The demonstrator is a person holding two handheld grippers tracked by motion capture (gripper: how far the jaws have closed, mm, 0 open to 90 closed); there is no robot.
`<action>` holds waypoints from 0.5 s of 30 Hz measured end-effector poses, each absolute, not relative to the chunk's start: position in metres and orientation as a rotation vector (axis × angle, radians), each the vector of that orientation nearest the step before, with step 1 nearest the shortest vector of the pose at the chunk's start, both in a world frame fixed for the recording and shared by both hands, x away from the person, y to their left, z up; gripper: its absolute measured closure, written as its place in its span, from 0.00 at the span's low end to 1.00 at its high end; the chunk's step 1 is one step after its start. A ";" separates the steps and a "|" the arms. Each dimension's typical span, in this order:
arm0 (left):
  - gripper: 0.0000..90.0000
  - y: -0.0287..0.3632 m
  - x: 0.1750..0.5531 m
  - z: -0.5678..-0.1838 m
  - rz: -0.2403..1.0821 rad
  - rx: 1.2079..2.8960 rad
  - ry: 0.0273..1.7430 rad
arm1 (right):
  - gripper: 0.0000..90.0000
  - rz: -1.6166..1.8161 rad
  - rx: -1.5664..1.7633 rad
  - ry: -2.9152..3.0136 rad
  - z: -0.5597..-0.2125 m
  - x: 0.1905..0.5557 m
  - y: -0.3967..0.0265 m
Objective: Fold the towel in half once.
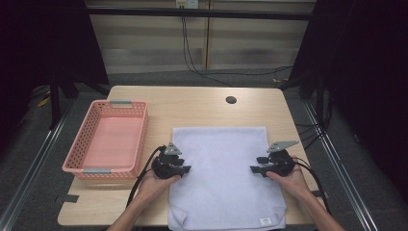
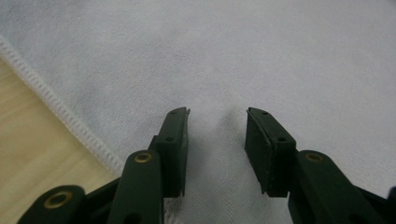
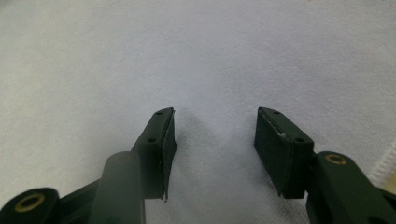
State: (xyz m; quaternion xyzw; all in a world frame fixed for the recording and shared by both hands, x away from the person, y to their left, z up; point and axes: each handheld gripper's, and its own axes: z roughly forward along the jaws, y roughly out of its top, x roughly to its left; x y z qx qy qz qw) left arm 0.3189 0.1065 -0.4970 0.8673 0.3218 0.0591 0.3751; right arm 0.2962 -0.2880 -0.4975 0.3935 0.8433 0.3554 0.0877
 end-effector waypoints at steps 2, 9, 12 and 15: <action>0.67 0.107 0.312 -0.497 0.156 2.228 0.812 | 0.54 1.081 1.151 2.517 -0.498 0.289 -0.291; 0.67 0.105 0.287 -0.495 0.092 2.253 0.745 | 0.55 1.069 1.146 2.547 -0.496 0.266 -0.294; 0.68 0.106 0.280 -0.495 0.072 2.257 0.728 | 0.55 1.081 1.158 2.538 -0.496 0.259 -0.297; 0.68 0.106 0.269 -0.493 0.046 2.275 0.701 | 0.55 1.058 1.154 2.546 -0.495 0.250 -0.296</action>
